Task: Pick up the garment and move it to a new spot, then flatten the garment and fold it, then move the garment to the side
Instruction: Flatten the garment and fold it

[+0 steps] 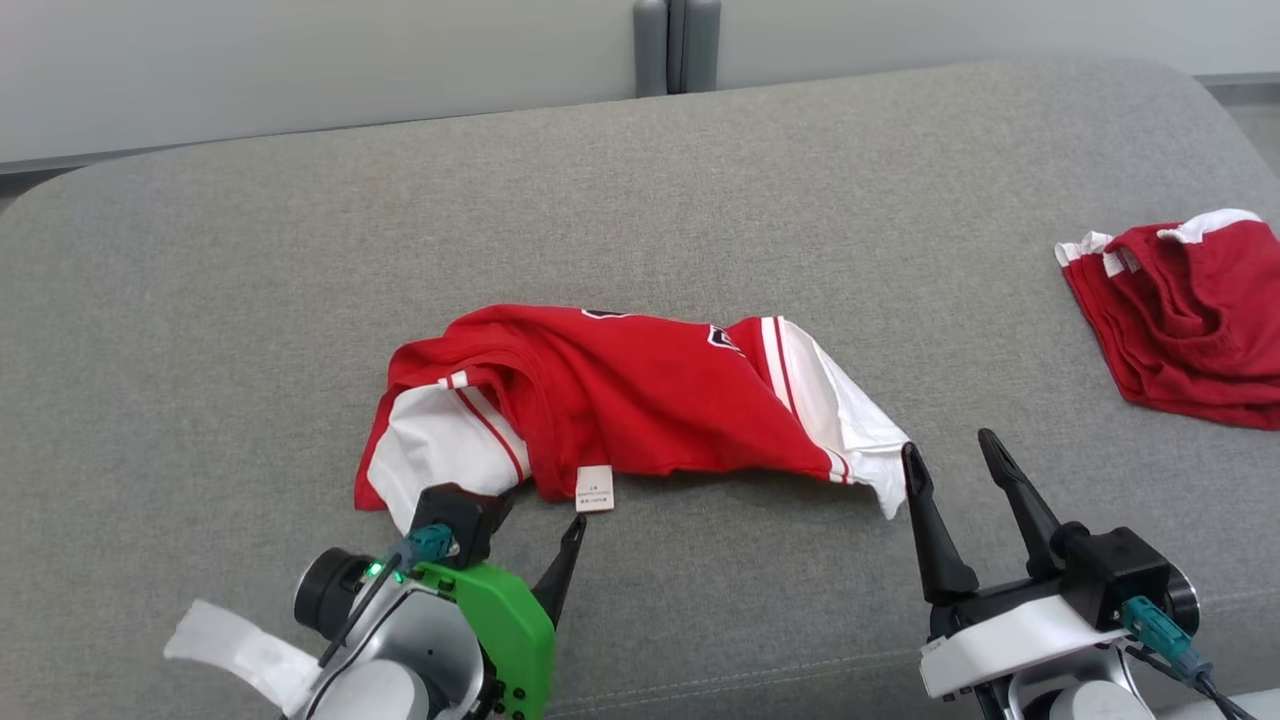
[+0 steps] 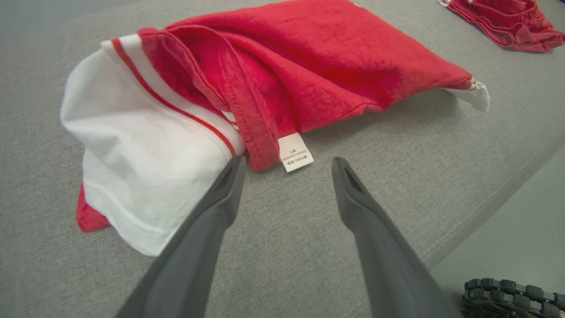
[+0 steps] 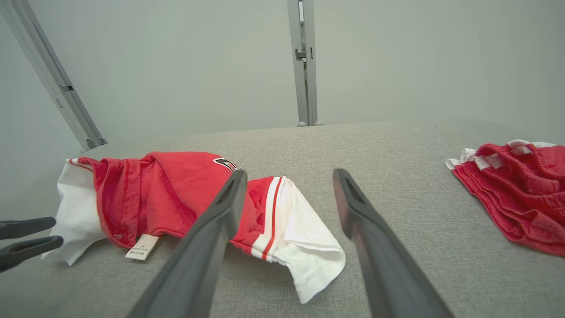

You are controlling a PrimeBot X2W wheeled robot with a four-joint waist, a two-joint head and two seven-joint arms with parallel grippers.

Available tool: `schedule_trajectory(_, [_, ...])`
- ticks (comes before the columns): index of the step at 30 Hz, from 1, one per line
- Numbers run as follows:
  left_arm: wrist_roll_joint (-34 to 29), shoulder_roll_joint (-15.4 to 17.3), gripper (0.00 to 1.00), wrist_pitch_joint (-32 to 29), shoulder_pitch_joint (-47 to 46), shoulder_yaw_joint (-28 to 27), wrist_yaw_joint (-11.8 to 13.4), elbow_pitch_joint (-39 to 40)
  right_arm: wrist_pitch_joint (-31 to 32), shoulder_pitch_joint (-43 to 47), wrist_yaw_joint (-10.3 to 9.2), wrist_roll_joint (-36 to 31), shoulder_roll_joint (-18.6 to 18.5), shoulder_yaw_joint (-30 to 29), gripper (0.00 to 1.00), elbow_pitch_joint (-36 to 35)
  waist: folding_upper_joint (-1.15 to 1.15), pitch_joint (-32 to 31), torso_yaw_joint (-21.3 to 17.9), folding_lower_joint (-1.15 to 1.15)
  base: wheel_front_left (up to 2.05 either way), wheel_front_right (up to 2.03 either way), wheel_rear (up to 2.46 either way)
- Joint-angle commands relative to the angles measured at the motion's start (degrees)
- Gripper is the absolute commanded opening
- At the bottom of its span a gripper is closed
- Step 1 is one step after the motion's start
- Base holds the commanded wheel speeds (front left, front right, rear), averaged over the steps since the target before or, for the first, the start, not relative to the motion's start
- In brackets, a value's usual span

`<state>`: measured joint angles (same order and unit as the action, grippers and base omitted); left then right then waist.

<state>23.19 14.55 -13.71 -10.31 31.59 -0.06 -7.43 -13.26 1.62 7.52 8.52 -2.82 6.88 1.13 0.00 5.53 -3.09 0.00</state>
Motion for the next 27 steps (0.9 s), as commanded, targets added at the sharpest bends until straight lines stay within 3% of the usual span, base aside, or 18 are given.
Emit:
schedule_trajectory(1, [0.2, -0.3, 1.00, -0.7, -1.8, 0.1, -0.4, -0.6, -0.5, -0.7, -0.07, 0.4, -0.1, -0.1, 1.00, 0.2, 0.00, 2.0, -1.8, 0.00, 0.00, 0.00, 0.00])
schedule_trajectory(6, [1.1, -1.0, 1.00, -4.9, -4.9, 0.7, -0.5, -2.6, -1.1, -1.8, -0.07, 1.0, -0.1, 0.0, 1.00, 0.9, 0.00, 4.4, -3.4, 0.00, 0.00, 0.00, 0.00])
schedule_trajectory(8, [1.9, -1.3, 0.92, -6.3, -5.7, -0.1, 0.2, -3.5, -1.4, -2.4, -0.07, 1.2, -0.1, 0.1, 1.00, 1.3, 0.00, 5.1, -4.0, 0.00, 0.00, 0.00, 0.00])
schedule_trajectory(13, [2.8, -1.5, 0.58, -6.9, -7.2, -1.9, 2.1, -4.8, -1.7, -3.3, -0.07, 1.8, -0.1, 0.0, 1.00, 1.8, 0.00, 6.0, -4.7, 0.00, 0.00, 0.00, 0.00])
schedule_trajectory(15, [2.7, -1.4, 0.41, -7.1, -7.4, -2.0, 2.4, -5.2, -1.9, -3.4, -0.07, 1.9, -0.1, -0.1, 1.00, 2.0, 0.00, 6.2, -4.7, 0.00, 0.00, 0.00, 0.00])
schedule_trajectory(16, [2.9, -1.4, 0.30, -6.9, -7.6, -2.3, 2.7, -5.3, -1.9, -3.4, -0.07, 1.9, -0.1, -0.2, 1.00, 2.1, 0.00, 6.3, -4.7, 0.00, 0.00, 0.00, 0.00])
schedule_trajectory(17, [2.7, -1.3, 0.03, -6.6, -7.9, -2.5, 3.0, -5.4, -1.9, -3.6, -0.07, 1.9, -0.1, -0.2, 1.00, 2.2, 0.00, 6.4, -4.7, 0.00, 0.00, 0.00, 0.00])
schedule_trajectory(22, [2.3, -1.3, 0.00, -5.8, -8.3, -3.0, 4.3, -6.4, -1.9, -4.2, -0.07, 1.9, -0.1, -0.8, 1.00, 2.0, 0.00, 6.6, -4.3, 0.00, 0.00, 0.00, 0.00])
schedule_trajectory(27, [2.4, -1.5, 0.00, -5.0, -8.6, -2.7, 3.8, -6.9, -2.0, -4.1, -0.07, 1.8, -0.1, -1.2, 1.00, 1.5, 0.00, 6.6, -3.9, 0.00, 0.00, 0.00, 0.00])
